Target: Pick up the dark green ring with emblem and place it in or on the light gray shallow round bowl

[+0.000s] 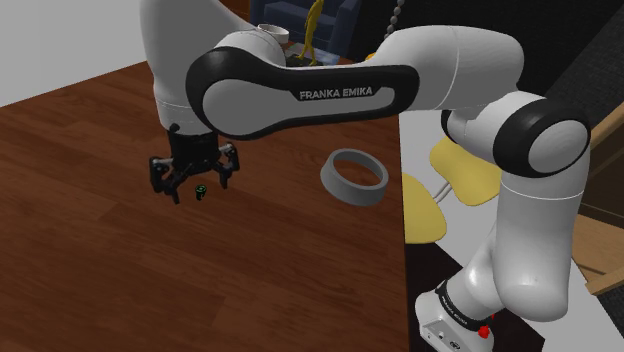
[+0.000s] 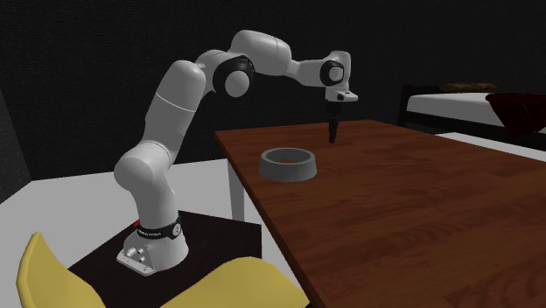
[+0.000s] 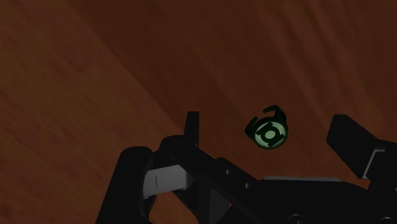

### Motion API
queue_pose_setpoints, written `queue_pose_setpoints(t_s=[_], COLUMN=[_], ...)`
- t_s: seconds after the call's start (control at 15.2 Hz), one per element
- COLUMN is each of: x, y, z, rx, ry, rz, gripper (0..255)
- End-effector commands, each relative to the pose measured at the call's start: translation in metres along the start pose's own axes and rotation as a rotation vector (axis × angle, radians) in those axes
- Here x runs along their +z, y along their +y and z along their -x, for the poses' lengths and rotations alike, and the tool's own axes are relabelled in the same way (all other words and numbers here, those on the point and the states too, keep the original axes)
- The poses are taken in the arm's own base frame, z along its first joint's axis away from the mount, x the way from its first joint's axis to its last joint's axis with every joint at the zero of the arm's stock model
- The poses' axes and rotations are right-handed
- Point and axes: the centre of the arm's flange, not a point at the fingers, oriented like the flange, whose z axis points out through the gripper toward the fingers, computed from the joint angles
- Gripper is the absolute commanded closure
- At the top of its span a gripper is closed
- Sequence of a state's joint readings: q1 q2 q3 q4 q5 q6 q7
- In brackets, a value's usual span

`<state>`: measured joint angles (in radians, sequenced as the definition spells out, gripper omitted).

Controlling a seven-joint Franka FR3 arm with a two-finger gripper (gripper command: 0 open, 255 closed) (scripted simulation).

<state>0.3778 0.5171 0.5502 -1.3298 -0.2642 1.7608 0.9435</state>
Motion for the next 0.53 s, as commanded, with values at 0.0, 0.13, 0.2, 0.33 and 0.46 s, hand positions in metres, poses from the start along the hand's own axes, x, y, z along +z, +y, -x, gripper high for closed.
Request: queue_pose_setpoints(t_s=[0.0,0.13,0.2,0.33,0.46], x=[0.0010,0.0010,0.0010,0.0010,0.0010], y=[0.0001,0.0001,0.0001,0.0001,0.0001], z=[0.0000,0.0000,0.0000,0.0000,0.0000], rx=[0.000,0.000,0.000,0.000,0.000], ry=[0.000,0.000,0.000,0.000,0.000], rz=[0.000,0.000,0.000,0.000,0.000], gripper=[0,0,0,255,255])
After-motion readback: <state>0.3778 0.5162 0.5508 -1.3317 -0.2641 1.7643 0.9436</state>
